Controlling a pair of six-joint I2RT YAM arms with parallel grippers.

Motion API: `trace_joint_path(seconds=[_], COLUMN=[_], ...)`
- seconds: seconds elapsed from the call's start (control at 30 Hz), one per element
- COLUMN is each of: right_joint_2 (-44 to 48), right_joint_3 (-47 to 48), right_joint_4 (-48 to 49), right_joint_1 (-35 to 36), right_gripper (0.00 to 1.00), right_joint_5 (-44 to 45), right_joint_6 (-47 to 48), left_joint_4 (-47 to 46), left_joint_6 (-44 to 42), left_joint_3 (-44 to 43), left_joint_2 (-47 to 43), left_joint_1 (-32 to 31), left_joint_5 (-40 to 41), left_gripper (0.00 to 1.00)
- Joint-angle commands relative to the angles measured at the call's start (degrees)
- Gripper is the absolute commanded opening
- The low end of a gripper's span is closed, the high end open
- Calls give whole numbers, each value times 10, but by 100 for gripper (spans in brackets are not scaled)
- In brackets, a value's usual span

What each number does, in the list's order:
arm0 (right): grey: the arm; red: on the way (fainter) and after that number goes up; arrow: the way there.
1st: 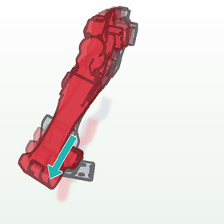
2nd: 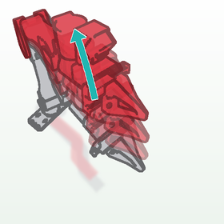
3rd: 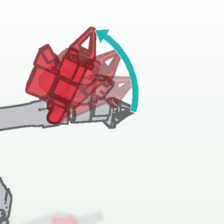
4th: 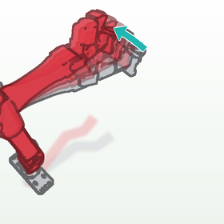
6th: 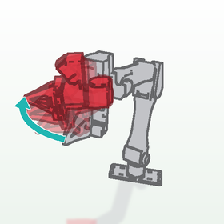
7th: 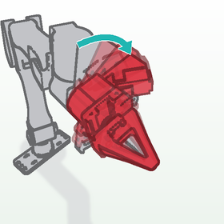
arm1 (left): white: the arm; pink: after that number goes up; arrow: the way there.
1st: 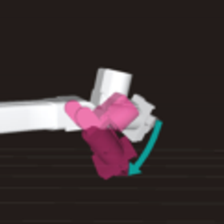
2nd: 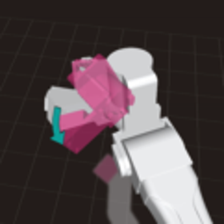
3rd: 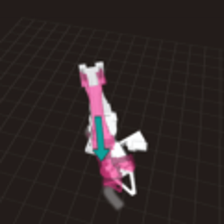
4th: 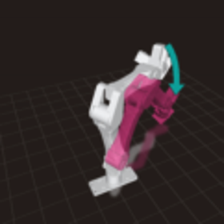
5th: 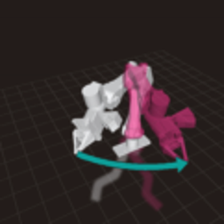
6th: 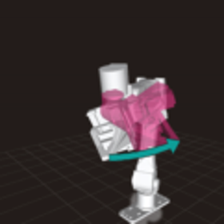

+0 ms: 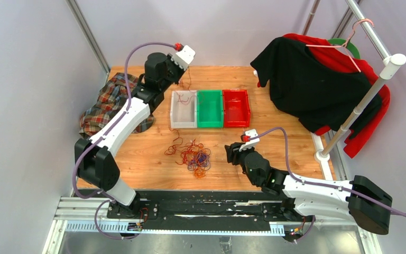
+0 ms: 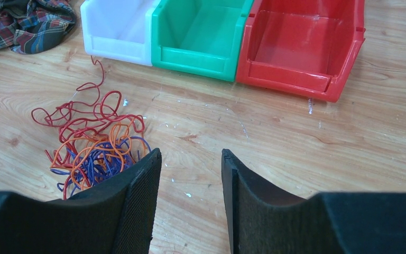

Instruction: Untangle the cables

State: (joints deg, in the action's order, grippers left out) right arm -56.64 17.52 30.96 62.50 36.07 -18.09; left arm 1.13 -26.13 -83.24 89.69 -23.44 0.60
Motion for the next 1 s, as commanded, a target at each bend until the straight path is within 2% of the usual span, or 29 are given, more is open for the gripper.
trace_joint_path(seconds=[0.0, 0.13, 0.47, 0.6, 0.73, 0.87, 0.97], right_joint_2=[1, 4, -26, -28, -23, -36, -69], right_joint_3=[16, 10, 28, 39, 39, 48, 76], right_joint_4=[-5, -9, -9, -11, -17, -12, -5], right_joint_1=[2, 0, -9, -11, -15, -30, -64], right_gripper=[45, 45, 45, 45, 44, 46, 52], right_joint_5=[12, 12, 4, 1, 0, -11, -53], right_joint_6=[-5, -10, -9, -1, 1, 10, 20], left_joint_4=[29, 28, 4, -34, -85, -81, -84], left_joint_6=[19, 39, 53, 33, 3, 57, 64], left_joint_3=[61, 98, 105, 105, 90, 88, 108], left_joint_2=[-15, -14, 28, 74, 115, 97, 66], left_joint_1=[-5, -9, -8, -8, -4, 43, 66], left_joint_5=[-16, -17, 8, 52, 141, 96, 64], left_gripper=[0, 0, 1, 1, 0, 1, 0])
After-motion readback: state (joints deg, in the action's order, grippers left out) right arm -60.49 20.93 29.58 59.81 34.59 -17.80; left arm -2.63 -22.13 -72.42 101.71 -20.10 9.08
